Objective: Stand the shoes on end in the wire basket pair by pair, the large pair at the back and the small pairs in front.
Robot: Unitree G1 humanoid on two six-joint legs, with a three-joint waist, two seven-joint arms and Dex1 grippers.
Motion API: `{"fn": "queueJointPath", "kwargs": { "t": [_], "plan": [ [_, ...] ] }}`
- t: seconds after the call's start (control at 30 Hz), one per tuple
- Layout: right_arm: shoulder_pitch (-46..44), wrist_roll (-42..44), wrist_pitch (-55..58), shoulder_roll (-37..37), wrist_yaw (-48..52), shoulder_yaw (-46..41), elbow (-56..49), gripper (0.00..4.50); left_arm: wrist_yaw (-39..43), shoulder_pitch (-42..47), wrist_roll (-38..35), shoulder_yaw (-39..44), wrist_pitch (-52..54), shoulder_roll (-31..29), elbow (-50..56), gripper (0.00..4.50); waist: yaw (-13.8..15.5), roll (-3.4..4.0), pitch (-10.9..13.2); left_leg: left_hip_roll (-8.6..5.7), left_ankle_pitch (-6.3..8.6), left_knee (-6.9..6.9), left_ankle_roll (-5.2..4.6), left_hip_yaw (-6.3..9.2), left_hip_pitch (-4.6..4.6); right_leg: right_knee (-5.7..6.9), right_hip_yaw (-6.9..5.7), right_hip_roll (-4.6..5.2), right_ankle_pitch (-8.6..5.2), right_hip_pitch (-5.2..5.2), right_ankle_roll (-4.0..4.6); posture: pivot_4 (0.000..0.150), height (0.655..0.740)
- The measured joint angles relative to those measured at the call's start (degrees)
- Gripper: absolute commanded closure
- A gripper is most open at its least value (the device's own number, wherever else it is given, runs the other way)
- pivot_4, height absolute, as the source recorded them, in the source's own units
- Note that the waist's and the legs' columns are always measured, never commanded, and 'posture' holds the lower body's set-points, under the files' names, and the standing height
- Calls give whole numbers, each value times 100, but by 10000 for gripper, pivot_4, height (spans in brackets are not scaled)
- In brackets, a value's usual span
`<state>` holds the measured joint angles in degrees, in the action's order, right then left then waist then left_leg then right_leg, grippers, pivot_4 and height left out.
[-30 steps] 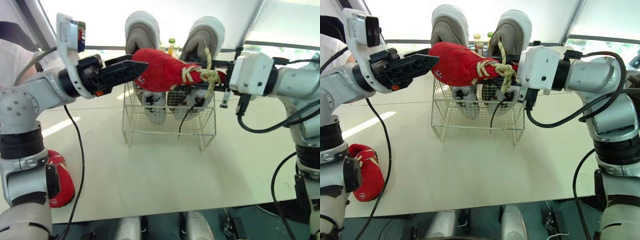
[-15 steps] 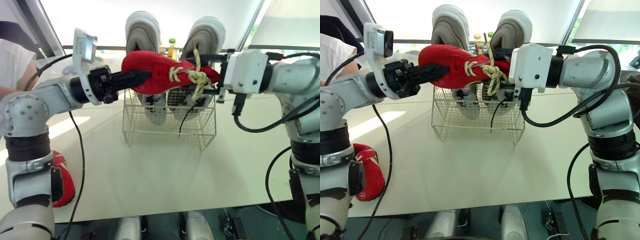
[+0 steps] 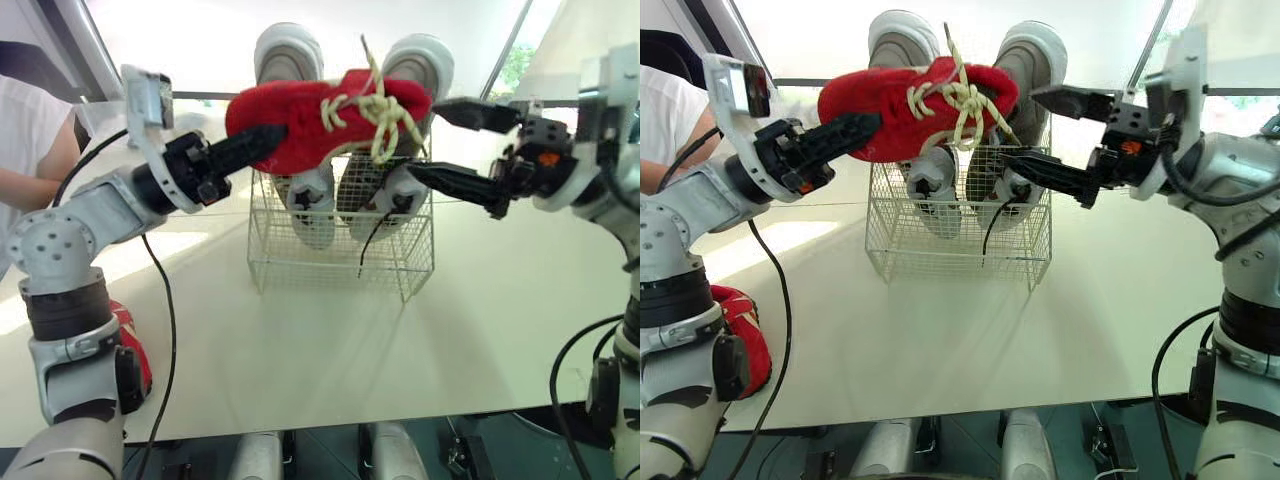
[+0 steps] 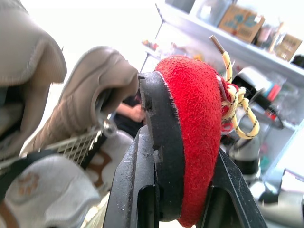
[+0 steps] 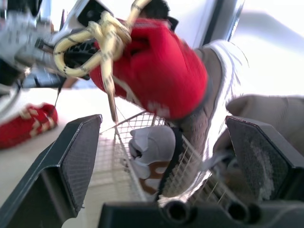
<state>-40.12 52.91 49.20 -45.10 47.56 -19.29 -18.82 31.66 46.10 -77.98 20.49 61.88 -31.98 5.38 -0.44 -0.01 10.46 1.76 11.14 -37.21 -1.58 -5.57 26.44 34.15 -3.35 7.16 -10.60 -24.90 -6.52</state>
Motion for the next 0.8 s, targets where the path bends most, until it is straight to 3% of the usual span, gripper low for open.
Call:
{"fn": "queueJointPath", "kwargs": {
  "t": [0.17,0.33,0.5,0.77,0.8],
  "plan": [
    [405,1205,594,815,-1097,-200,-11,0,-213,-14,-178,60,-144,171,64,42516,-27,-1,-1,-1,0,2,-1,-1,-1,3,-1,-3,0,-1,0,1500,7400],
    [54,2179,498,2162,-2512,142,-37,0,-329,-18,-211,41,-292,416,87,42516,-34,1,0,2,-1,2,0,-4,0,5,-1,-13,2,-3,1,1500,7400],
    [-457,2488,41,2869,-3290,260,88,0,-361,-25,-214,42,-486,526,141,42516,-8,0,-1,0,-1,0,0,-1,2,0,-2,-13,2,3,1,1500,7400],
    [-675,2485,-277,3077,-3491,478,286,0,-381,-147,-135,-121,-689,618,271,42516,-34,0,-1,2,-1,3,0,-1,1,1,-2,-18,2,1,1,1500,7400],
    [-707,2484,-324,3093,-3490,500,324,2453,-401,-149,-130,-131,-734,628,277,42516,-33,1,0,2,-1,3,0,0,1,2,-2,-18,1,0,1,1500,7400]
  ]
}}
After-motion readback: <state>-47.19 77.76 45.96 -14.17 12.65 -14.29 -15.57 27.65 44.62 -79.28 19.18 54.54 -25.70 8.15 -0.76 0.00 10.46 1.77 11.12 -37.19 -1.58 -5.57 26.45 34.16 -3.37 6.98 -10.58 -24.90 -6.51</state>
